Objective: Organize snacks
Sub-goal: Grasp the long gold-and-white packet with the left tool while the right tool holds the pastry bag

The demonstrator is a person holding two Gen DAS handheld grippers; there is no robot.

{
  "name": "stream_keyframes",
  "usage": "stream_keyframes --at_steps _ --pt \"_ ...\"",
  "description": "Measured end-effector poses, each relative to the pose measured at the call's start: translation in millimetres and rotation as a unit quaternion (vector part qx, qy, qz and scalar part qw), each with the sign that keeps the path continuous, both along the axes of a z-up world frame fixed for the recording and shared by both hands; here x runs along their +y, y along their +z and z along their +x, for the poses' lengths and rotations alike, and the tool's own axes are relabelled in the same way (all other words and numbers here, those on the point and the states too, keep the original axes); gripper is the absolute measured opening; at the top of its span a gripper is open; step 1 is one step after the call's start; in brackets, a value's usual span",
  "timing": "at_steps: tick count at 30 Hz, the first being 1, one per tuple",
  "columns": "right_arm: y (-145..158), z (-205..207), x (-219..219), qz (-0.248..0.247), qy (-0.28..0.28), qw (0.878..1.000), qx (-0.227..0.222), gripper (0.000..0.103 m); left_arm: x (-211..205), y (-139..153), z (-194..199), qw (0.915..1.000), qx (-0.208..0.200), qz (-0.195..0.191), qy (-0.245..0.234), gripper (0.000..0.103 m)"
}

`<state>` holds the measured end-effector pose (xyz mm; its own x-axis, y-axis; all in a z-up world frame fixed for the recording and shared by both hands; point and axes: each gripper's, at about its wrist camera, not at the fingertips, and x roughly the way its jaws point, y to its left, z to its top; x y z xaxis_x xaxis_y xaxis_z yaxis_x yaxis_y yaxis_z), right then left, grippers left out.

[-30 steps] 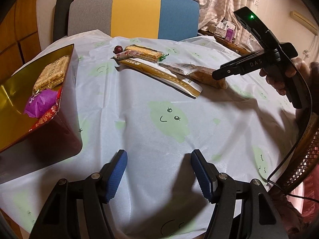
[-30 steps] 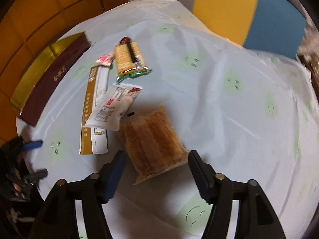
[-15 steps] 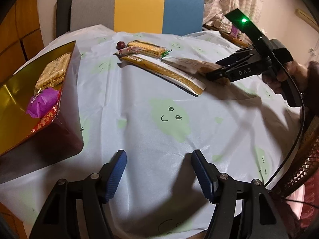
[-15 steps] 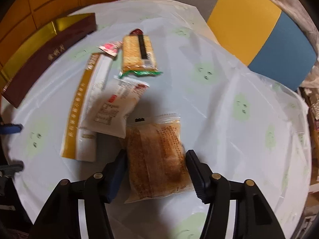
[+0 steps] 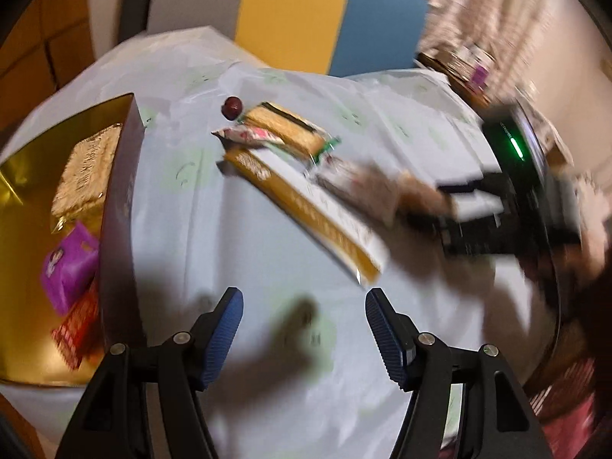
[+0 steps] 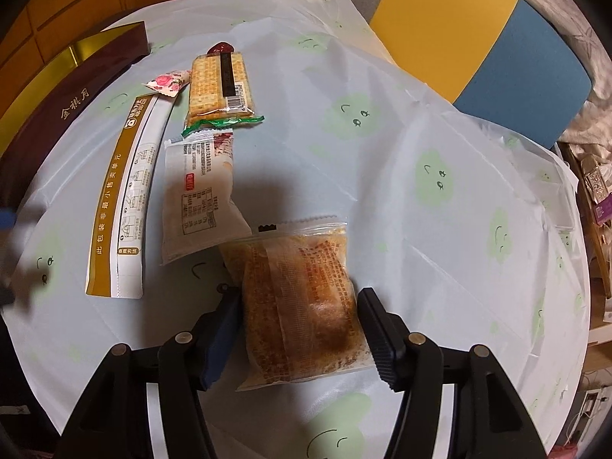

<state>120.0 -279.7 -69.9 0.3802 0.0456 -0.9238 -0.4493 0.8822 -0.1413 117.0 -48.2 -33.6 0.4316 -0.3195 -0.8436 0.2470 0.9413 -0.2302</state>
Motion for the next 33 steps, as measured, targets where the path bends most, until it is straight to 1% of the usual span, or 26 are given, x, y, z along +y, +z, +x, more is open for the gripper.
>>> stream_keyframes --at_steps 2,4,12,14,16,18,19,20,22,27,30,32,33 --pt "-1 2 2 0.001 -0.001 1.0 0.002 0.064 -4 1 22 0.9997 0.014 -0.003 0.021 0.066" --pt "-2 6 2 0.001 0.0 1.0 0.004 0.064 -8 1 41 0.9991 0.021 0.003 0.037 0.066" --pt "-2 7 3 -0.005 0.004 1.0 0.007 0.065 -28 -8 90 0.9963 0.042 0.031 0.069 0.066" --pt "-1 6 4 -0.008 0.005 1.0 0.006 0.065 -34 -13 99 0.9954 0.046 0.044 0.072 0.066" --pt "-1 7 4 -0.008 0.006 1.0 0.007 0.065 -40 -18 106 0.9937 0.045 0.069 0.076 0.066" --pt "-1 6 5 -0.008 0.006 1.0 0.008 0.066 -43 -29 109 0.9923 0.055 0.085 0.071 0.067" --pt "-1 7 5 -0.008 0.006 1.0 0.008 0.067 -42 -32 108 0.9925 0.056 0.082 0.071 0.066" --pt "-1 7 4 -0.009 0.006 1.0 0.008 0.067 -40 -32 102 0.9931 0.042 0.085 0.069 0.063" --pt "-2 7 4 -0.008 0.006 1.0 0.008 0.067 -40 -31 91 0.9942 0.021 0.095 0.045 0.05" --pt "-2 7 5 -0.004 0.004 1.0 0.01 0.067 -28 -30 57 0.9964 0.005 0.084 -0.007 0.045" --pt "-2 6 4 0.001 0.0 1.0 0.011 0.068 -24 -31 29 0.9955 -0.009 0.084 -0.043 0.044" --pt "-3 7 2 0.006 -0.006 1.0 0.012 0.07 -21 -31 12 0.9944 -0.018 0.08 -0.066 0.045" --pt "-3 8 1 0.008 -0.009 1.0 0.012 0.073 -19 -32 7 0.9943 -0.02 0.08 -0.068 0.046"
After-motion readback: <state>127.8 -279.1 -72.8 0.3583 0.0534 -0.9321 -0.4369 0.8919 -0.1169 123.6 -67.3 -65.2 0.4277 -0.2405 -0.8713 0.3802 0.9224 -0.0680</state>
